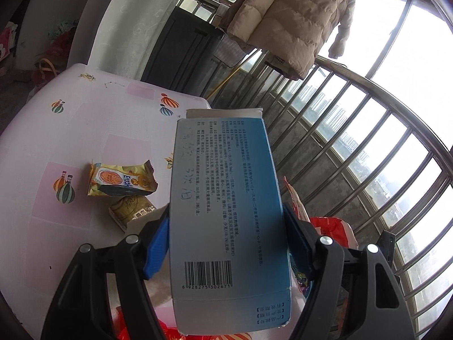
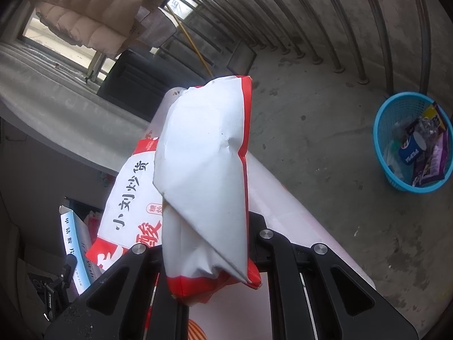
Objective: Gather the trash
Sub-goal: 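Lift the box with the left tool and carry both items toward the wastebasket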
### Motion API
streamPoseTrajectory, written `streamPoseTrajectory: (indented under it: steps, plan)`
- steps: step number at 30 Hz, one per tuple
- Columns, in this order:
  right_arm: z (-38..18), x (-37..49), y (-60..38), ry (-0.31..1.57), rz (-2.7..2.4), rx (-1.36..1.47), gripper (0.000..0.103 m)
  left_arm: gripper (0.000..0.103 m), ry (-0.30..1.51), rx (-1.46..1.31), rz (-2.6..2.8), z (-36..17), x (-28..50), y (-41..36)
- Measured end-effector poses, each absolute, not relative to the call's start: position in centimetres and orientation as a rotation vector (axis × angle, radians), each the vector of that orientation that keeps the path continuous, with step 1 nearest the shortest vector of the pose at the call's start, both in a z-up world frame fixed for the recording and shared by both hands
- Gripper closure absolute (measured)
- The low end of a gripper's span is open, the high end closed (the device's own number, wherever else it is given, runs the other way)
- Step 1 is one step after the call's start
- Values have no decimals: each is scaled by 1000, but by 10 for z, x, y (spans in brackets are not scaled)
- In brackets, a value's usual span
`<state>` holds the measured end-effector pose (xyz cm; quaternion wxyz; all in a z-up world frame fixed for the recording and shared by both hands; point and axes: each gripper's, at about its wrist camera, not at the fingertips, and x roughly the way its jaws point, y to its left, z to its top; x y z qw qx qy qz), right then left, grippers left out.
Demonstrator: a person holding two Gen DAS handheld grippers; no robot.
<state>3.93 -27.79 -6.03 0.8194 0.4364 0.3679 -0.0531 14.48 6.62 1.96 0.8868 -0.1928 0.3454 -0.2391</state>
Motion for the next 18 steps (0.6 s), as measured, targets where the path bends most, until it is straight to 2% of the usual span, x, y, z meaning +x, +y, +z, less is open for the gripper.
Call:
streamPoseTrajectory:
  steps: [18]
  plan:
    - [-63, 36, -278, 764, -101, 948, 94, 33, 709, -488, -510, 23, 151, 95]
